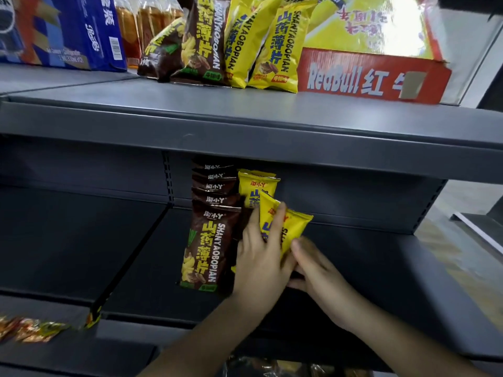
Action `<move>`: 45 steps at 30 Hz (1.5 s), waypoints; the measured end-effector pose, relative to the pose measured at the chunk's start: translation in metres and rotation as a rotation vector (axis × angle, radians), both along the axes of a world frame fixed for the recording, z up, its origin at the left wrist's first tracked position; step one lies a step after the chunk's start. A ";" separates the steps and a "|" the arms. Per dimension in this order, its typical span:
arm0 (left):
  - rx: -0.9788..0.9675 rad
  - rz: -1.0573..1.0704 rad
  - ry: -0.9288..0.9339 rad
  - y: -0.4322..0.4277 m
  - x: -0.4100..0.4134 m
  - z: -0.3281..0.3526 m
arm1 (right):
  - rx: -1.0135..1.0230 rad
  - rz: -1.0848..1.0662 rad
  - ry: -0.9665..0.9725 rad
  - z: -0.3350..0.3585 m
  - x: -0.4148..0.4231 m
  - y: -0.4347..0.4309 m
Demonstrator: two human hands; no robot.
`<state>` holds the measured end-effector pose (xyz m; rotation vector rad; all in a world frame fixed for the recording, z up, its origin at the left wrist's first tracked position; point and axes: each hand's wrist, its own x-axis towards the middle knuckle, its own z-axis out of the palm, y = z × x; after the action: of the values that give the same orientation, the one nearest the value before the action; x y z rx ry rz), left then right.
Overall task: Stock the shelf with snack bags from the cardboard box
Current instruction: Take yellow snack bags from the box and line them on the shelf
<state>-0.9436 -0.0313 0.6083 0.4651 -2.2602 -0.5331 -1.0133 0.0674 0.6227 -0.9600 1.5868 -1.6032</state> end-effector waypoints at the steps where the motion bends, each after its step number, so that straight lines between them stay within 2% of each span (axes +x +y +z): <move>1: -0.016 0.004 -0.055 0.000 -0.006 -0.004 | 0.008 -0.037 -0.031 0.000 -0.003 -0.005; 7: 0.030 -0.094 -0.233 -0.014 -0.013 -0.017 | -0.002 -0.318 -0.045 0.001 -0.033 -0.058; 10: -0.157 0.011 -0.273 -0.025 0.010 -0.023 | 0.027 -0.418 -0.094 -0.008 -0.042 -0.087; 14: -0.406 0.176 -0.136 -0.056 0.047 -0.040 | -0.002 -0.596 -0.110 -0.016 -0.043 -0.119; 16: -0.440 0.265 -0.207 -0.072 0.061 -0.044 | -0.024 -0.661 -0.094 -0.015 -0.045 -0.132; 19: -0.277 0.344 -0.373 -0.085 0.067 -0.046 | -0.016 -0.760 -0.025 -0.015 -0.047 -0.148; 23: -0.062 0.354 -0.449 -0.097 0.066 -0.053 | -0.028 -0.906 0.120 -0.016 -0.047 -0.157; 29: 0.154 0.292 -0.195 -0.089 0.055 -0.056 | -0.067 -1.077 0.104 -0.014 -0.054 -0.158; 32: 0.241 0.294 -0.113 -0.089 0.052 -0.058 | -0.064 -1.083 0.062 -0.013 -0.056 -0.162; 36: 0.265 0.287 -0.095 -0.092 0.050 -0.059 | 0.135 -0.993 0.148 -0.009 -0.048 -0.166; 38: 0.262 0.286 -0.106 -0.095 0.052 -0.060 | 0.145 -0.917 0.277 -0.009 -0.040 -0.156; 40: 0.256 0.274 -0.110 -0.098 0.053 -0.060 | 0.083 -0.803 0.541 -0.015 -0.035 -0.135; 42: 0.248 0.266 -0.116 -0.100 0.054 -0.061 | 0.098 -0.626 0.930 -0.024 -0.036 -0.107; 44: 0.233 0.267 -0.119 -0.101 0.054 -0.062 | 0.202 -0.435 1.425 -0.034 -0.046 -0.084; 45: 0.227 0.266 -0.119 -0.102 0.054 -0.062 | 0.261 -0.349 1.613 -0.037 -0.052 -0.078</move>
<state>-0.8891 -0.1338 0.5463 0.9187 -2.2117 -0.6394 -1.0655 -0.0102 0.5855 -2.1082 2.9644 -0.4971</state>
